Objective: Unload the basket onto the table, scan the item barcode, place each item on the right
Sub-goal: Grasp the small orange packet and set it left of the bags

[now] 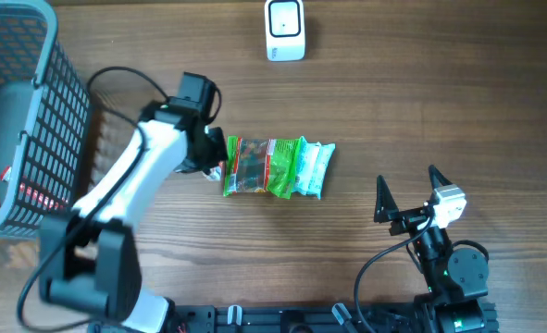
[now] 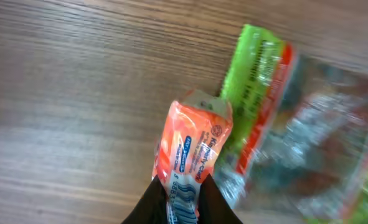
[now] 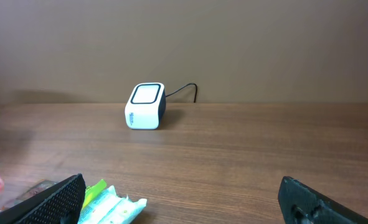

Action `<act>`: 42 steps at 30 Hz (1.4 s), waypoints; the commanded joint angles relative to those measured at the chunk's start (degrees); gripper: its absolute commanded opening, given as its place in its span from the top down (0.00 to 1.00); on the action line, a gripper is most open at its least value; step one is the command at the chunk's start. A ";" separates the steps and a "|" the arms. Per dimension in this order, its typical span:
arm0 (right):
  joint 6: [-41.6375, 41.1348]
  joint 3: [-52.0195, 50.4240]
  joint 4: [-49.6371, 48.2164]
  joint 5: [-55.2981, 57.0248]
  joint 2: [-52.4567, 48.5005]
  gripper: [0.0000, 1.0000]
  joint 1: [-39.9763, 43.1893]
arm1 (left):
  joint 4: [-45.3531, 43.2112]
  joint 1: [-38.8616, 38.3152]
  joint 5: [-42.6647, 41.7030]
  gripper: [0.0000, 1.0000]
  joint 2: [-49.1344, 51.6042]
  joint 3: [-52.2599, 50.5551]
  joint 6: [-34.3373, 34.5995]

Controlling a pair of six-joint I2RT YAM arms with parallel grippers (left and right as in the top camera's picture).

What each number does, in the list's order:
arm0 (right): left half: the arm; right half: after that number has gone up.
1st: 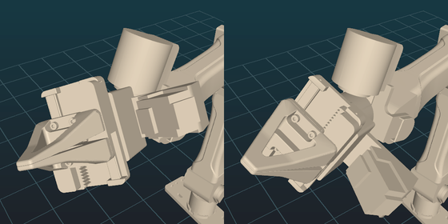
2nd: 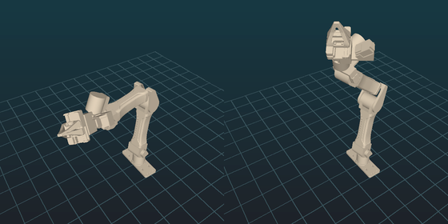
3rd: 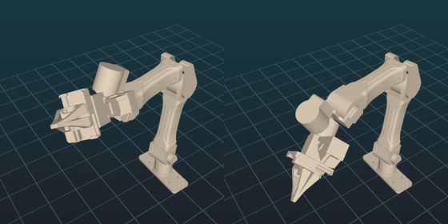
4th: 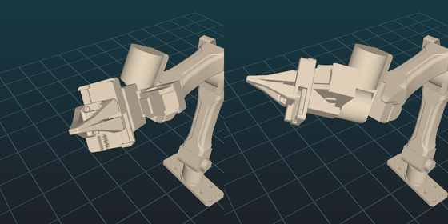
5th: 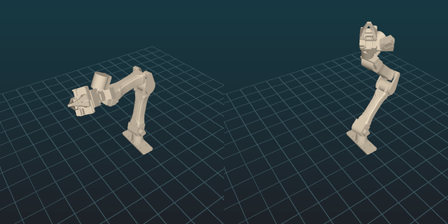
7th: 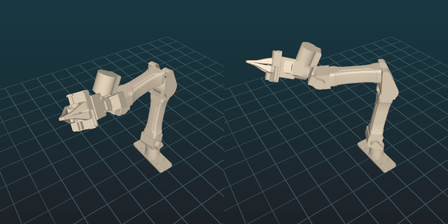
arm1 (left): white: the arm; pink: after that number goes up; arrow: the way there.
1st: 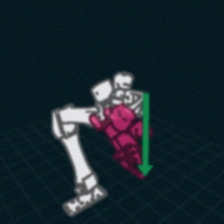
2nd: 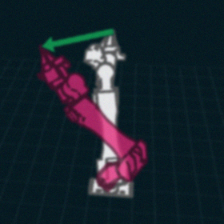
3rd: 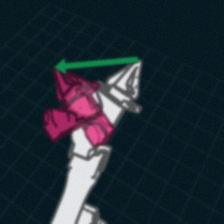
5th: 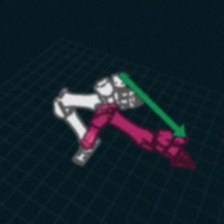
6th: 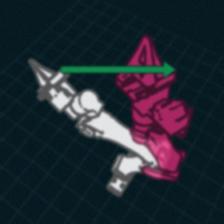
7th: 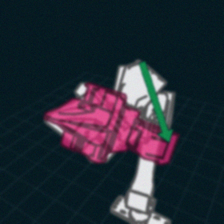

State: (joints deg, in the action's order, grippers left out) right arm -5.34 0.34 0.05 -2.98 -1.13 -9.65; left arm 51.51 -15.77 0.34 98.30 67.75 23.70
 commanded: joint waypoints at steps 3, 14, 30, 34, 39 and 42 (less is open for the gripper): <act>-0.81 -0.04 -0.15 -0.48 0.11 0.00 0.24 | -1.70 -1.07 3.65 0.89 3.87 -0.26 0.70; -0.85 -0.04 -0.15 -0.48 0.11 0.00 0.24 | -3.17 -1.18 3.80 0.60 3.93 -1.03 0.70; -0.83 -0.04 -0.15 -0.46 0.11 0.00 0.24 | -2.71 -1.16 1.68 0.51 0.31 0.22 -2.78; -0.83 -0.04 -0.15 -0.48 0.11 0.00 0.24 | 3.56 -0.68 4.96 0.43 -1.79 7.37 -5.53; -0.83 -0.04 -0.15 -0.48 0.11 0.00 0.24 | 12.04 3.85 11.76 0.41 -5.79 25.53 -5.51; -0.83 -0.04 -0.15 -0.46 0.11 0.00 0.24 | 12.11 9.44 11.74 0.34 -8.09 33.05 -5.27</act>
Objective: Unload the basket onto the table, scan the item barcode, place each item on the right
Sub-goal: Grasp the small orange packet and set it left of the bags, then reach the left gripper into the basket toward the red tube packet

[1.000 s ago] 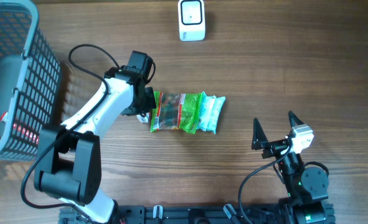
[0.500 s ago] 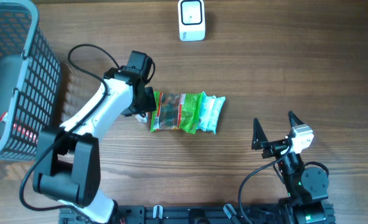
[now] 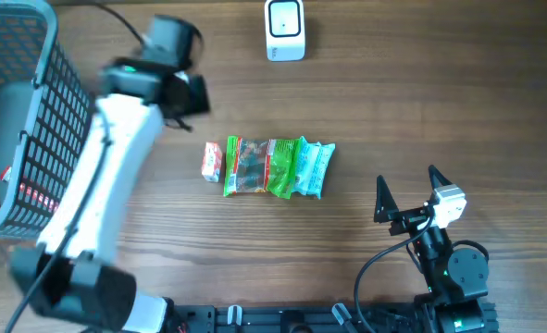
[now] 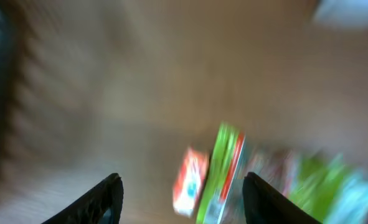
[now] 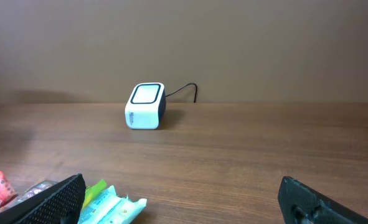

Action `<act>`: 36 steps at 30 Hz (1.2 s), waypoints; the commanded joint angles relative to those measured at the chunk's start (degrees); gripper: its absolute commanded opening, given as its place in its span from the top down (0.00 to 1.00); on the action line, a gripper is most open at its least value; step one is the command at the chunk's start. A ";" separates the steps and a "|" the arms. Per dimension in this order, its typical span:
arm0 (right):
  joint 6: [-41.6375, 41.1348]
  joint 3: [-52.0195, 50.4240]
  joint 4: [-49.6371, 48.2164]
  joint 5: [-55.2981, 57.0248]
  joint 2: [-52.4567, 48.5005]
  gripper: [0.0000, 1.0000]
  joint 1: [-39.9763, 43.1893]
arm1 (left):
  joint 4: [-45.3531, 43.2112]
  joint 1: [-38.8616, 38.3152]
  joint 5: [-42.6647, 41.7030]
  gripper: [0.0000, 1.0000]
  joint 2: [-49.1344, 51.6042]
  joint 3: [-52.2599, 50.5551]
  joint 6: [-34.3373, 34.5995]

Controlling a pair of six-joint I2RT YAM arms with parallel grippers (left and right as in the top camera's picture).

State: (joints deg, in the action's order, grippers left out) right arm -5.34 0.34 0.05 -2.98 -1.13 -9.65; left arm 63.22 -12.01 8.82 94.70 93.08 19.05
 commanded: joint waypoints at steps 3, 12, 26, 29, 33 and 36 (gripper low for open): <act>-0.83 -0.04 -0.15 -0.46 0.11 0.00 0.24 | -1.42 14.62 3.82 0.31 -6.82 11.32 -0.59; -0.83 -0.04 -0.15 -0.46 0.11 0.00 0.24 | -0.83 45.09 1.18 0.30 -4.02 11.02 3.91; -0.83 -0.04 -0.15 -0.48 0.11 0.00 0.24 | 1.33 55.04 -2.27 0.26 18.08 3.32 0.87; -0.83 -0.04 -0.15 -0.48 0.11 0.00 0.24 | -0.07 55.04 -3.91 0.25 21.81 1.75 0.66; -0.83 -0.04 -0.15 -0.48 0.11 0.00 0.24 | -1.97 55.06 -4.09 0.26 24.46 0.22 0.66; -0.81 -0.04 -0.15 -0.46 0.11 0.00 0.24 | -4.52 55.04 -4.74 0.29 24.72 -2.43 0.70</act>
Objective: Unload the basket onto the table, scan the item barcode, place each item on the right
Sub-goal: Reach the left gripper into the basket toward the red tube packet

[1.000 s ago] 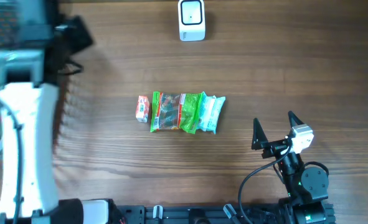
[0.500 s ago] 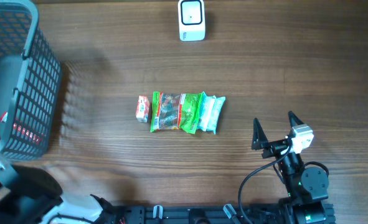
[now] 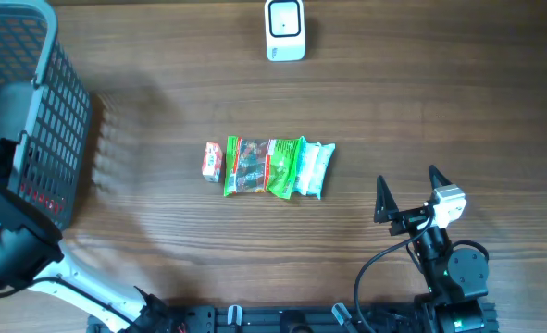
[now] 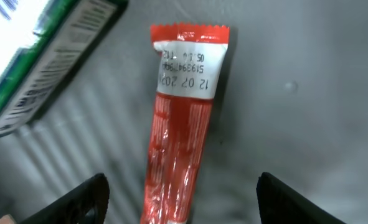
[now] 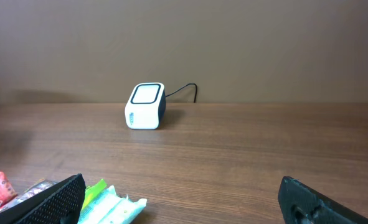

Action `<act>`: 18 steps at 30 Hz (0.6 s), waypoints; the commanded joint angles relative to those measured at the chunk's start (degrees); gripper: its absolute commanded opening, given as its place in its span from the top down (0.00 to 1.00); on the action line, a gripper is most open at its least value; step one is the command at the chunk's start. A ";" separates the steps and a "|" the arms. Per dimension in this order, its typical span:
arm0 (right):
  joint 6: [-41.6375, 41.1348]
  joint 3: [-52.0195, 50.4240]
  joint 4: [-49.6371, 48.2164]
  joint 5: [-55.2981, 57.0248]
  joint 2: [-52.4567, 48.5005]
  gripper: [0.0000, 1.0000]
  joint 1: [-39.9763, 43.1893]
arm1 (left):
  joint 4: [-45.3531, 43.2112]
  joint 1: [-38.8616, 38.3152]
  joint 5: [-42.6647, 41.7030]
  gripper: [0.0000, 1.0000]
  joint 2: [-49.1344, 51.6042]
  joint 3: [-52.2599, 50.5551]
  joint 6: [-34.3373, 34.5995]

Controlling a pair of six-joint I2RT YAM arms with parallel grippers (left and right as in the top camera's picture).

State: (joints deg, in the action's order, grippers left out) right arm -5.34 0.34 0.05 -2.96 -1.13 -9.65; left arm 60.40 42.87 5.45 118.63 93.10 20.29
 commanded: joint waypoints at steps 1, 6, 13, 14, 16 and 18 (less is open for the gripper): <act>-0.81 -0.04 -0.15 -0.50 0.11 0.00 0.24 | -2.80 0.15 -1.57 0.29 0.79 -3.65 -0.55; -0.83 -0.04 -0.13 -0.48 0.11 0.00 0.24 | -9.84 0.15 -1.60 0.47 0.81 -11.47 -0.37; -0.81 -0.04 -0.15 -0.48 0.11 0.00 0.24 | -9.09 0.17 -1.57 0.96 -0.04 -10.93 -0.44; -0.81 -0.04 -0.15 -0.48 0.11 0.00 0.24 | -7.65 0.17 -1.57 0.96 -0.57 -9.29 -0.44; -0.83 -0.04 -0.15 -0.50 0.11 0.00 0.24 | -3.69 0.17 -1.60 0.96 -1.90 -4.44 -0.59; -0.81 -0.04 -0.15 -0.48 0.11 0.00 0.24 | 0.39 0.17 -1.57 0.96 -3.93 1.53 -0.63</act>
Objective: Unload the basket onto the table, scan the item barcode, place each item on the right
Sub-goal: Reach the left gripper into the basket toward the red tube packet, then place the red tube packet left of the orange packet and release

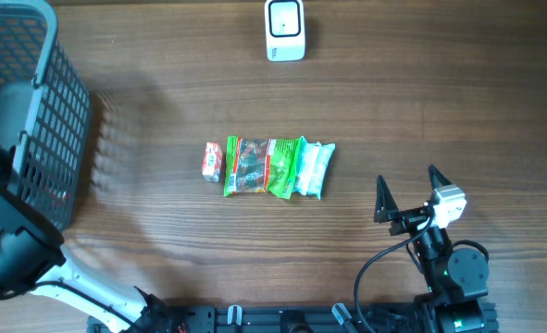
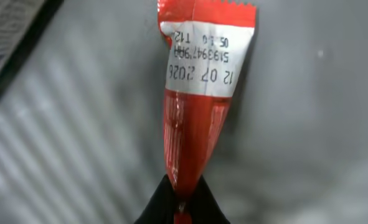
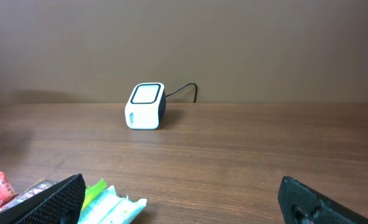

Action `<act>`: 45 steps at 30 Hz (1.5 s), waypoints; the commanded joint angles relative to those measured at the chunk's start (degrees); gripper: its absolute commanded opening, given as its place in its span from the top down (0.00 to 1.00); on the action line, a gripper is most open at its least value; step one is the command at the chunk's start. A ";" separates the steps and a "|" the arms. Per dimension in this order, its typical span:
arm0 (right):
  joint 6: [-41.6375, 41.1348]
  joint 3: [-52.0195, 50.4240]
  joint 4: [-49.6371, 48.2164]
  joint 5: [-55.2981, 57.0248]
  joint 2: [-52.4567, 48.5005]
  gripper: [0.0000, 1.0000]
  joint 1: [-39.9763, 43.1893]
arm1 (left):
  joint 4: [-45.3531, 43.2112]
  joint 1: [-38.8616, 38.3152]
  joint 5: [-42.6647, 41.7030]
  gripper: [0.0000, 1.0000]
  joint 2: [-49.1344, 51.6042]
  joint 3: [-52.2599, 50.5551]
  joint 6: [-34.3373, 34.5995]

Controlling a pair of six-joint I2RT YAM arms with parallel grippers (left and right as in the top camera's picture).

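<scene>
In the left wrist view my left gripper (image 2: 182, 200) is shut on the lower end of a long red stick packet (image 2: 199, 106) with a white date label, against the grey inside of the basket (image 1: 42, 111). The white barcode scanner (image 1: 284, 30) stands at the table's far edge, also seen as the scanner (image 3: 146, 106). My right gripper (image 1: 408, 194) rests open near the front right, nothing between its fingers.
A row of packets lies mid-table: a small orange one (image 1: 213, 160), a green-edged clear one (image 1: 252, 166) and a pale green one (image 1: 314, 169). The grey mesh basket fills the far left, with the left arm (image 1: 9, 250) reaching into it.
My left gripper was open over the red stick packet in the basket; now it is shut on the packet's lower end and closer to it. The right arm has not moved.
My left gripper was shut on the small orange packet beside the row mid-table. Then it was open and away toward the far left, the orange packet left lying there. Then it was open inside the basket over a red stick packet, and now it grips that packet.
</scene>
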State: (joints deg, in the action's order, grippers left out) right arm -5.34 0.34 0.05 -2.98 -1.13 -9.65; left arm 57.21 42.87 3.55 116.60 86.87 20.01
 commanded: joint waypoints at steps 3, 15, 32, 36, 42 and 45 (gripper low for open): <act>-0.83 -0.04 -0.15 -0.46 0.11 0.00 0.24 | 7.72 0.15 0.26 0.96 -5.33 15.69 -0.35; -0.85 -0.04 -0.15 -0.46 0.11 0.00 0.24 | 12.83 -4.94 -22.62 0.96 -24.33 25.49 -0.35; -0.83 -0.04 -0.15 -0.46 0.11 0.00 0.24 | 12.83 -43.67 -3.45 0.96 -26.53 0.87 -6.10; -0.83 -0.04 -0.15 -0.48 0.11 0.00 0.24 | -0.92 -46.05 -2.80 0.94 -26.01 -13.94 -5.44; -0.83 -0.04 -0.15 -0.48 0.11 0.00 0.24 | -19.56 -45.99 -2.69 0.89 -24.22 -30.12 -5.46; -0.85 -0.04 -0.15 -0.48 0.11 0.00 0.24 | -24.46 -45.99 -2.56 0.89 -23.89 -34.40 -5.49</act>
State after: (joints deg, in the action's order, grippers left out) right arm -5.34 0.34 0.03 -2.98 -1.17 -9.65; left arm 35.40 -3.07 0.16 92.14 55.51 15.09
